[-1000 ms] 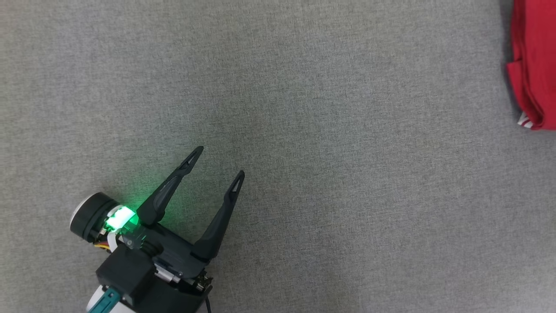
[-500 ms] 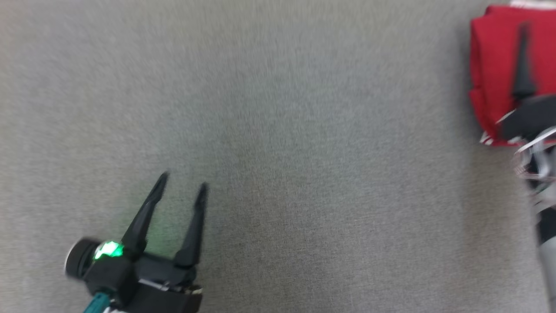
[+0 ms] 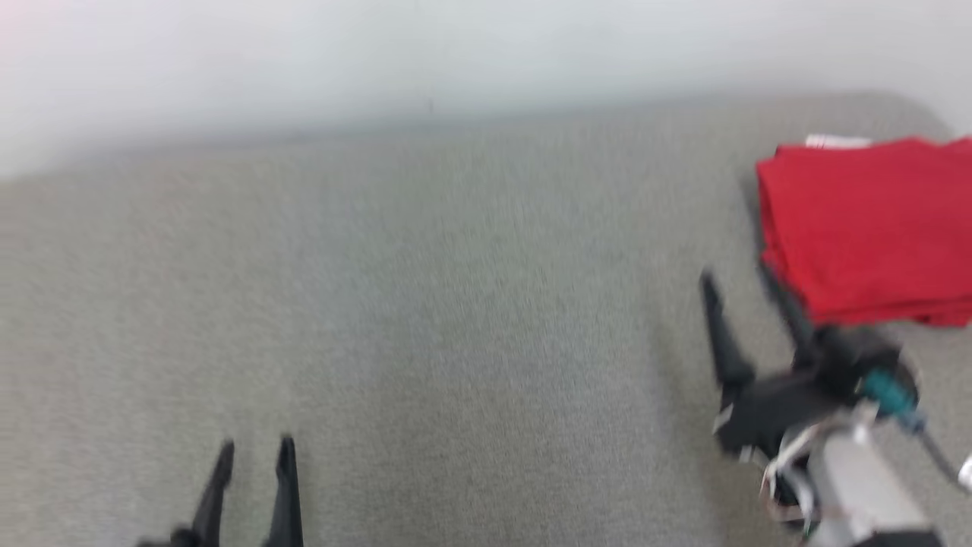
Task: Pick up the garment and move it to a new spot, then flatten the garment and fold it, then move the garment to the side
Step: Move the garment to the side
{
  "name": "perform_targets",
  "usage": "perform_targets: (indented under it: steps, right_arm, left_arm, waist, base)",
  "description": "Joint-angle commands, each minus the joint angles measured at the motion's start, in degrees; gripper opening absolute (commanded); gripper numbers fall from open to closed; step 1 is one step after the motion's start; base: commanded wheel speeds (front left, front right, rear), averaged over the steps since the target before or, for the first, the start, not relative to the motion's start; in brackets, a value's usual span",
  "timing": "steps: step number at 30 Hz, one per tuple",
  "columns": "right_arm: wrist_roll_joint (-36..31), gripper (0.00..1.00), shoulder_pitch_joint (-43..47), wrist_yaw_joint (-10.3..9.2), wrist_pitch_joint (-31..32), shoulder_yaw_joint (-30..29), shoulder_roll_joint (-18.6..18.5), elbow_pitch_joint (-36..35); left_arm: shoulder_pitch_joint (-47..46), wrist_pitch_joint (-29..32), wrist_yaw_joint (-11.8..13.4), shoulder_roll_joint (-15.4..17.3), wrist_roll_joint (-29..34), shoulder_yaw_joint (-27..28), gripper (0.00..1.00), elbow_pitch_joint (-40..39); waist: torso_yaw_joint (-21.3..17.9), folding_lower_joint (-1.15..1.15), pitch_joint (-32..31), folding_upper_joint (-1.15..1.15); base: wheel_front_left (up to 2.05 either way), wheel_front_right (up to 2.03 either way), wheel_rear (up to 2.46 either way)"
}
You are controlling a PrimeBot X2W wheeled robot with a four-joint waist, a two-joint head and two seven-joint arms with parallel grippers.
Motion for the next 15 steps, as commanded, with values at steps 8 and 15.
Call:
perform_targets:
  steps: [8,15]
  right_arm:
    - [-0.66,1.00,12.57,-0.05,-0.06,-1.50,1.42,-7.94]
    - [-3.51,1.00,22.51,-0.05,-0.06,-5.08,2.87,-12.19]
  left_arm:
    - [6.64,-0.17,-2.59,0.66,6.16,0.68,1.00,-4.33]
    - [11.03,-0.16,-2.25,-0.08,6.98,3.36,1.00,-5.70]
  waist:
    - [2.48,0.02,-12.69,0.01]
    - [2.97,0.02,-16.47,0.01]
  base:
    - [0.00,0.00,0.00]
    - [0.00,0.00,0.00]
